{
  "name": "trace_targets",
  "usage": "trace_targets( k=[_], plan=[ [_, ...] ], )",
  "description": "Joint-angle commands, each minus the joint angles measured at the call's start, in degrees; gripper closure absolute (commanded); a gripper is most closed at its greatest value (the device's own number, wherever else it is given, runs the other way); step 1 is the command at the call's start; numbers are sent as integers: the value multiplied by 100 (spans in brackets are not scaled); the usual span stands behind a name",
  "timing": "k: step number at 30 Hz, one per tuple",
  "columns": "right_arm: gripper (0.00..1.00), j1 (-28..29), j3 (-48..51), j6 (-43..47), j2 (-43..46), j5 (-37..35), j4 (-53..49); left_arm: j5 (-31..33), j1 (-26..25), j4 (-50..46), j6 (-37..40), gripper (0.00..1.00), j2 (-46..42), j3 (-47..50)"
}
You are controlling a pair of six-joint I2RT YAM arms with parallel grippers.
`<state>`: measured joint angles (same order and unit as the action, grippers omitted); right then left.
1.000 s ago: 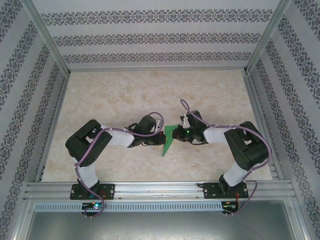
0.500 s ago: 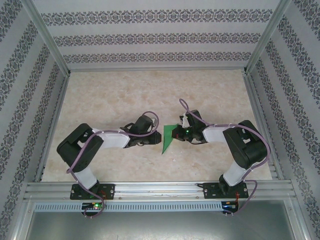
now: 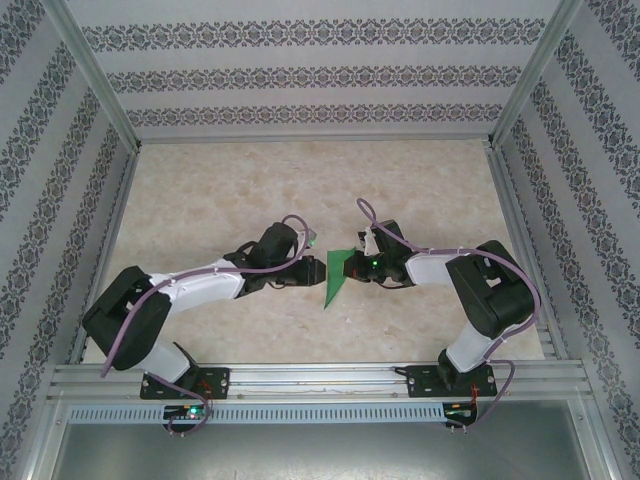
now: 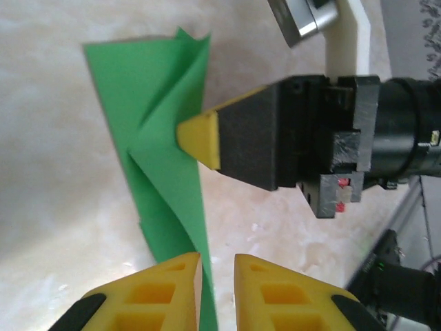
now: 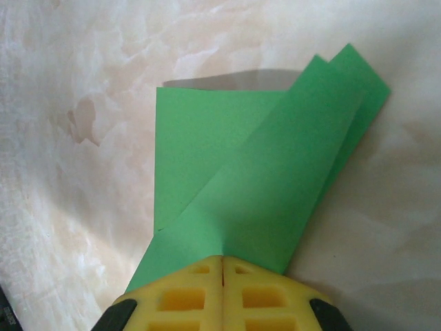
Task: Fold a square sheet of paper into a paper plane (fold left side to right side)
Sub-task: Fold the wing for the fifth time at the center of the table.
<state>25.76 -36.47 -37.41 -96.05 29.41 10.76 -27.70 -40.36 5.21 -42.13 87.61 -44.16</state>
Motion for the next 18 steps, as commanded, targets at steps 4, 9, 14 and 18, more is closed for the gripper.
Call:
trace_targets(
  k=[4,9,14,18],
  plan=[
    [97,129,149,181,-162,-177,-617,-618,-132,325,-159,82,615,-317],
    [96,149,118,214,-173,-178,-679,-760,-178,588,-268,82,900,-276],
    [96,157,70,251,-212,-203,-759,-728,-200,588,-269,82,983,-208],
    [96,173,36,283,-222,-233,-820,-728,-216,585,-272,82,1038,-148]
  ],
)
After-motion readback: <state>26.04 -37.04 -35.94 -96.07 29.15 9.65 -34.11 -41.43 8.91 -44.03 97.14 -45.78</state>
